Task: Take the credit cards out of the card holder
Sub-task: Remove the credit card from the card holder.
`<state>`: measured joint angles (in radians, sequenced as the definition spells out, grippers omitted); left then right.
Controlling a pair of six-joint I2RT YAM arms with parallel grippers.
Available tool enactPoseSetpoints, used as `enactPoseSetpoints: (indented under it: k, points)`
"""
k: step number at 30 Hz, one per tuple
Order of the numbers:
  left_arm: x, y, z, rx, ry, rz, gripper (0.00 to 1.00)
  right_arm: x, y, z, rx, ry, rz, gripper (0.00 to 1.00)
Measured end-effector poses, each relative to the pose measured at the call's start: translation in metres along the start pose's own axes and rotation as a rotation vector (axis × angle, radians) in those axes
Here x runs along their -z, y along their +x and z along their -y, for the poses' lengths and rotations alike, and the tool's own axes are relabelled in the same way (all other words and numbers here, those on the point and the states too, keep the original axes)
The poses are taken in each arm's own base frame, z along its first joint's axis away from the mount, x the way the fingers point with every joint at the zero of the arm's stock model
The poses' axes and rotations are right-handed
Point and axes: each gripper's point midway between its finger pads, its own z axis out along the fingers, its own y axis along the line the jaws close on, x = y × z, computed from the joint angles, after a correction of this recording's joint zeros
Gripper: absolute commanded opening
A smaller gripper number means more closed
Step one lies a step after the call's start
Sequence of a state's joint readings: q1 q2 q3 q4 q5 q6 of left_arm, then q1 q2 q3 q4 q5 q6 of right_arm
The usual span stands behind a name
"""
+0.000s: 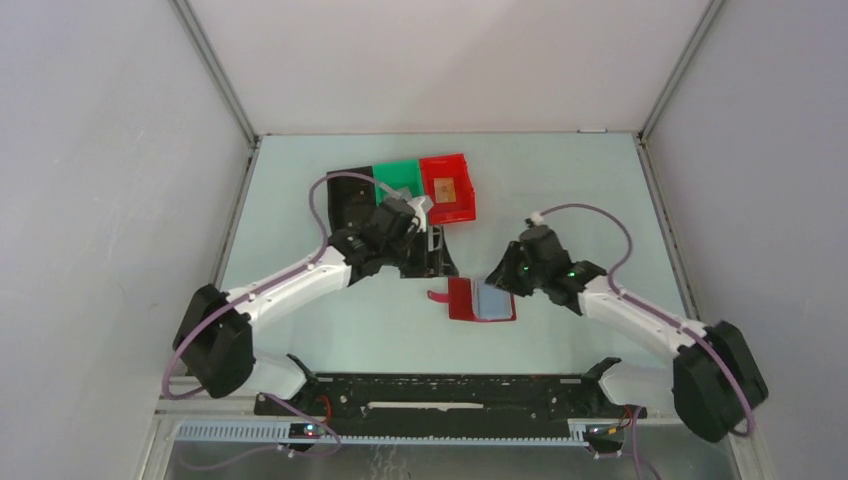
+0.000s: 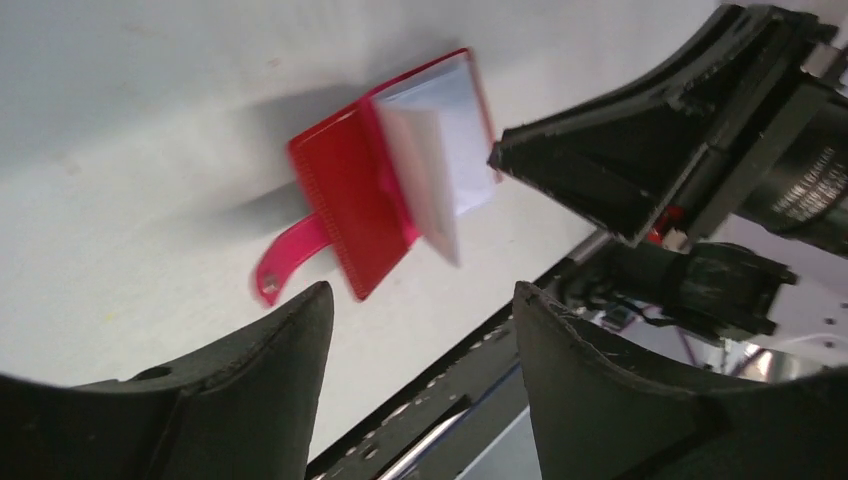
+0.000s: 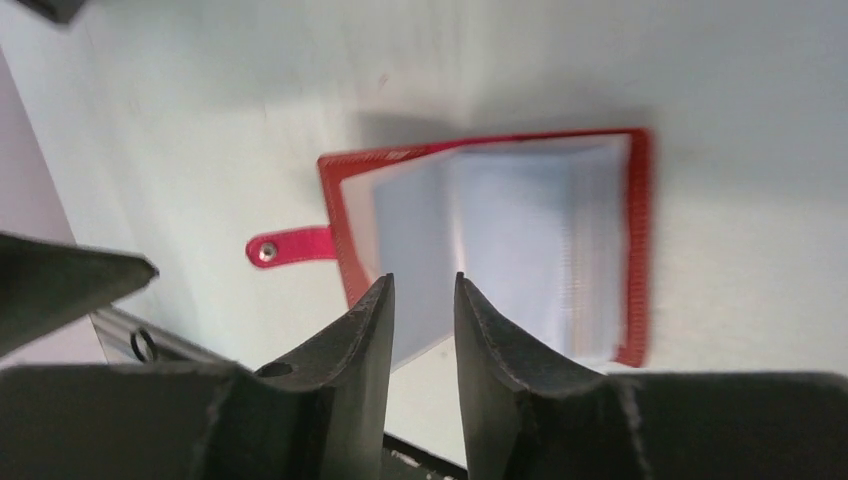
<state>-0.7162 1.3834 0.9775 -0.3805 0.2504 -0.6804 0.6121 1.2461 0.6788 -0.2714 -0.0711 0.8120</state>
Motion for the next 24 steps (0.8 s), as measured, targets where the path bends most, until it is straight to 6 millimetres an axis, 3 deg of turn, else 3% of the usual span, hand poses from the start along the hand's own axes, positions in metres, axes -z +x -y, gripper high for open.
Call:
enactPoseSetpoints:
  k: [4, 8, 13, 24]
  points:
    - [-0.011, -0.007, 0.032, -0.002, 0.105, -0.007, 0.72, 0.016, -0.027, 0.033, -0.084, 0.032, 0.096, 0.39]
    - [-0.023, -0.007, 0.057, -0.009, 0.183, -0.038, 0.72, 0.015, -0.020, 0.064, -0.141, 0.090, 0.067, 0.43]
    - [-0.038, 0.001, 0.078, -0.007, 0.262, -0.093, 0.72, 0.010, -0.006, 0.061, -0.141, 0.051, -0.005, 0.40]
    - [-0.044, 0.004, 0.082, 0.010, 0.285, -0.111, 0.72, -0.007, 0.013, 0.050, -0.117, 0.002, -0.093, 0.39]
